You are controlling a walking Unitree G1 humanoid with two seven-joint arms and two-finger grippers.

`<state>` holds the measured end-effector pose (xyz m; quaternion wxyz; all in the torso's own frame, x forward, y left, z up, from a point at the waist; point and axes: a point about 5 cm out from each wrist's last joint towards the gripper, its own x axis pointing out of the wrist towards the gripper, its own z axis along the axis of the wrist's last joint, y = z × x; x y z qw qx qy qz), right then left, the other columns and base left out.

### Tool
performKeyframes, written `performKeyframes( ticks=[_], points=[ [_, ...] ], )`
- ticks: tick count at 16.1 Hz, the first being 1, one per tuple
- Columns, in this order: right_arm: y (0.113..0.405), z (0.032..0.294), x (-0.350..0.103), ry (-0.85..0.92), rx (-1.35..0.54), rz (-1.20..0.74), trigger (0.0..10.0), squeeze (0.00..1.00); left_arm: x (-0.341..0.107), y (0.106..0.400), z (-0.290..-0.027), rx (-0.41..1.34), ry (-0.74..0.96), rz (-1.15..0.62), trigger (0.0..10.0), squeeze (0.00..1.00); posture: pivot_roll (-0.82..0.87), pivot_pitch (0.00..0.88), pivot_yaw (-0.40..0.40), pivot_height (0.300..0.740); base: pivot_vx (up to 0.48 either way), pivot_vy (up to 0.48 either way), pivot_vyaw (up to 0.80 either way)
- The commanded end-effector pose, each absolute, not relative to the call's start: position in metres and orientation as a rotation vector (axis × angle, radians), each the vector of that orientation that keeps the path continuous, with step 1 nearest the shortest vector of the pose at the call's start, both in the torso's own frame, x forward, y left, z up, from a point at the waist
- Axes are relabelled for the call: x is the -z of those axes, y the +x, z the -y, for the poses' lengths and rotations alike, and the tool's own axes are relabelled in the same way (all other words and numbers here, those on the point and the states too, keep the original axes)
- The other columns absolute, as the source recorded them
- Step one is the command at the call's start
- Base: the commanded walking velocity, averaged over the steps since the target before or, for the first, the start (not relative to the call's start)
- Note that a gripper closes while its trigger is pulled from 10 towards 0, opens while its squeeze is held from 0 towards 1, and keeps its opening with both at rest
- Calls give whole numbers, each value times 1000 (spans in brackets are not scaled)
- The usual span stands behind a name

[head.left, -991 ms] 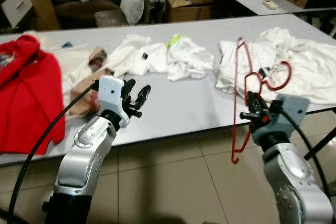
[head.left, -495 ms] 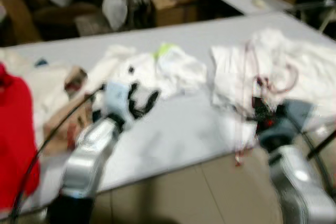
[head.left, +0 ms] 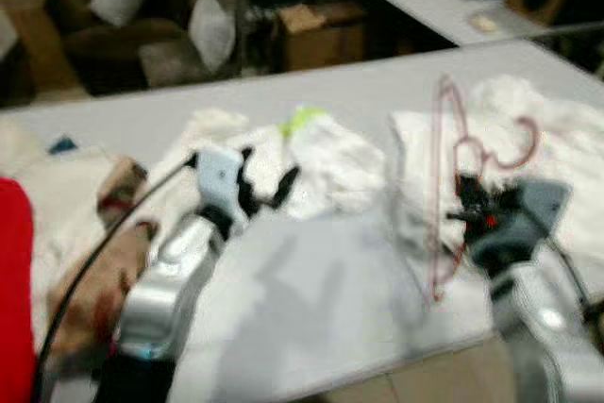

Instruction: Hang hanger

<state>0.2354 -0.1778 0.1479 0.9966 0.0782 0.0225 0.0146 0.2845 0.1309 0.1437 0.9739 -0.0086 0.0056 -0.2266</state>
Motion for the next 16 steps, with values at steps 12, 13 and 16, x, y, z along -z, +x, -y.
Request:
performKeyframes(
  ticks=[12, 13, 16],
  points=[
    [239, 184, -161, 99, -55, -17, 10000, 0, -139, 288, -127, 446, 18, -18, 10000, 141, -177, 0, 18, 740, 0, -321, 0],
    [239, 185, -162, 92, -56, -17, 10000, 0, -139, 288, -127, 444, 20, -17, 10000, 145, -177, 0, 18, 740, 0, -480, 0],
    [239, 187, -162, 89, -54, -24, 10000, 0, -138, 290, -127, 444, 14, -23, 10000, 63, -177, 0, 18, 740, 0, 150, 0]
  ],
)
